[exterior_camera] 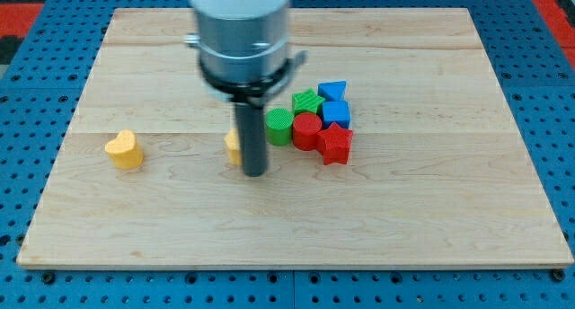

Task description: Move the hexagon below the green circle and red circle

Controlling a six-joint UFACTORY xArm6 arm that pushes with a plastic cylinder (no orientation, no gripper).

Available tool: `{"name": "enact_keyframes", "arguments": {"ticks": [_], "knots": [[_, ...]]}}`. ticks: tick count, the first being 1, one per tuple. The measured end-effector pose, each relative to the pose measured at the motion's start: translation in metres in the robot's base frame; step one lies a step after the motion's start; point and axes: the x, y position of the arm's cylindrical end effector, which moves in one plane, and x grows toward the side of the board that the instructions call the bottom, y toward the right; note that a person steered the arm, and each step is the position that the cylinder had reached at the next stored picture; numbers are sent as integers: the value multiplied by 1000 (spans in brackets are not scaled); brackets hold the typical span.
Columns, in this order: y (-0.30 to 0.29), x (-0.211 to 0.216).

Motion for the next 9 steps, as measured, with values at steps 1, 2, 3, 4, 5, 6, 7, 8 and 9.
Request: {"name": "enact_keyframes", "arguments": {"ticks": [1, 2, 3, 4, 5, 6, 7, 8, 9], "knots": [[-70, 0], [-65, -30], [-25, -35], [20, -25], [39, -20], [-7, 15], [-108, 17], [-227, -17], [-236, -28]]}}
